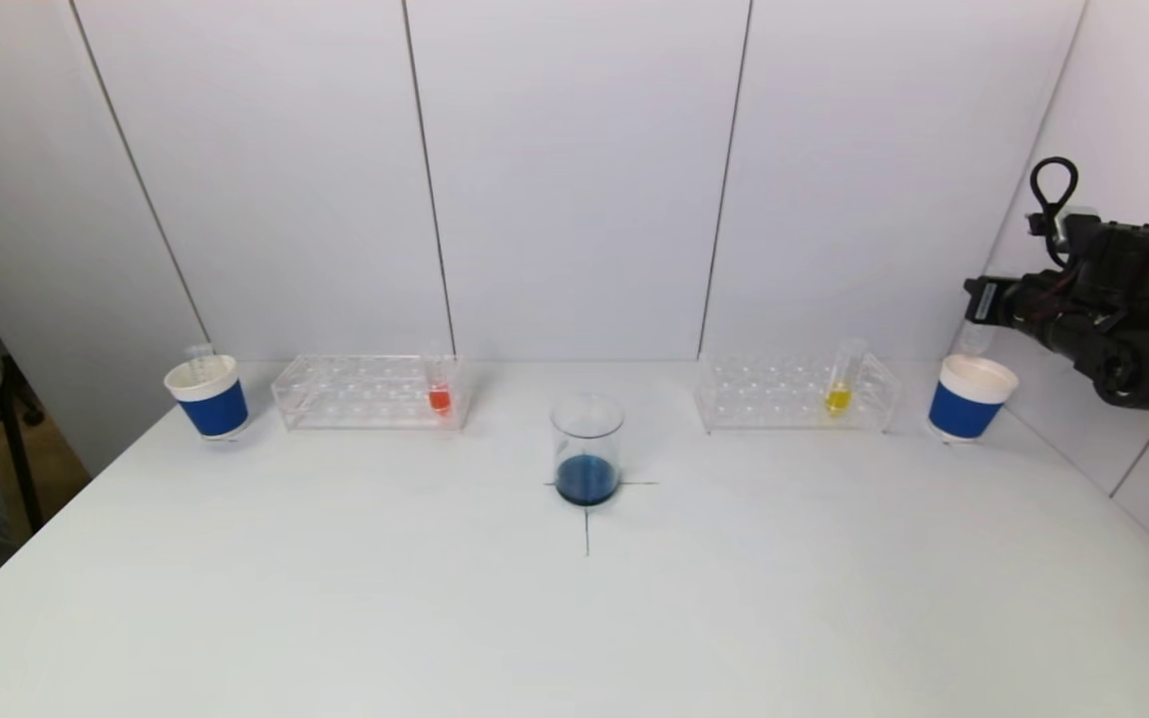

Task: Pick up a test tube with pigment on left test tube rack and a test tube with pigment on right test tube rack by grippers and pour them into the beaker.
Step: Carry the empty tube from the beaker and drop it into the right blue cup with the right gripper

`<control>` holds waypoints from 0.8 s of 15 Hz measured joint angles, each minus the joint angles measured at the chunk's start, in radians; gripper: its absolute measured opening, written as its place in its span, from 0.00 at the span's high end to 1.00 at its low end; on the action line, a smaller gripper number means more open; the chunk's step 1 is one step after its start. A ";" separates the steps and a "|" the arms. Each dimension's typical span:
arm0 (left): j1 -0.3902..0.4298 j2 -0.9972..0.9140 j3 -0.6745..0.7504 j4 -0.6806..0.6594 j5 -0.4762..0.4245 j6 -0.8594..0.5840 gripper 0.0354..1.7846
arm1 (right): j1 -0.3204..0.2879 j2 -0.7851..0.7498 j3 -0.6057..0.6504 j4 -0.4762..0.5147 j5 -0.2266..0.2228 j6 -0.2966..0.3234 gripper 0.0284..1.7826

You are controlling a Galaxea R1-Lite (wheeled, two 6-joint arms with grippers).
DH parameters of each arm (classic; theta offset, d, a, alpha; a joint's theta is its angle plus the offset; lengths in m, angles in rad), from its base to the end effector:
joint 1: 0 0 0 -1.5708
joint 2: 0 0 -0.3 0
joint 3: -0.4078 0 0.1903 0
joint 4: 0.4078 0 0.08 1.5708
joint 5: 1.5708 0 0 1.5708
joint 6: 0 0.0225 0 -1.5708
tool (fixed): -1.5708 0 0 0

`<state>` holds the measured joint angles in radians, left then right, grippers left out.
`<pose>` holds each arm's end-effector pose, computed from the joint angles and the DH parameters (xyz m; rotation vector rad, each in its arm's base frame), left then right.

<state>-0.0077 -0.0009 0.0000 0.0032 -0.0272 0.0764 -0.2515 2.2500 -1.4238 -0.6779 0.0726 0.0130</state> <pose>-0.0229 -0.0004 0.0751 0.0764 0.0010 -0.0350 0.4495 -0.1138 0.1410 0.0369 0.1454 -0.1795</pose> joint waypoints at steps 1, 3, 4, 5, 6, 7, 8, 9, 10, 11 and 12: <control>0.000 0.000 0.000 0.000 0.000 0.000 0.01 | 0.000 0.003 0.011 -0.014 0.000 0.001 0.72; 0.000 0.000 0.000 0.000 0.000 0.000 0.01 | 0.000 0.010 0.033 -0.042 0.000 0.002 0.72; 0.000 0.000 0.000 0.000 0.000 0.000 0.01 | 0.000 0.013 0.042 -0.050 0.000 0.002 0.72; 0.000 0.000 0.000 0.000 0.000 0.000 0.01 | -0.001 0.016 0.053 -0.061 0.000 0.003 0.72; 0.000 0.000 0.000 0.000 0.000 0.000 0.01 | -0.002 0.019 0.063 -0.076 0.000 0.004 0.72; 0.000 0.000 0.000 0.000 0.000 0.000 0.01 | -0.003 0.022 0.072 -0.088 0.001 0.004 0.72; 0.000 0.000 0.000 0.000 0.000 0.000 0.01 | -0.003 0.026 0.083 -0.099 0.000 0.004 0.72; 0.000 0.000 0.000 0.000 0.000 0.000 0.01 | -0.005 0.029 0.093 -0.112 0.000 0.004 0.72; 0.000 0.000 0.000 0.000 0.000 0.000 0.01 | -0.007 0.031 0.104 -0.122 0.000 0.005 0.72; 0.000 0.000 0.000 0.000 0.000 0.000 0.01 | -0.011 0.032 0.117 -0.130 0.000 0.004 0.72; 0.000 0.000 0.000 0.000 0.000 0.000 0.01 | -0.013 0.033 0.130 -0.140 0.000 0.004 0.72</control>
<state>-0.0081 -0.0009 0.0000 0.0032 -0.0272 0.0760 -0.2640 2.2828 -1.2936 -0.8177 0.0730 0.0172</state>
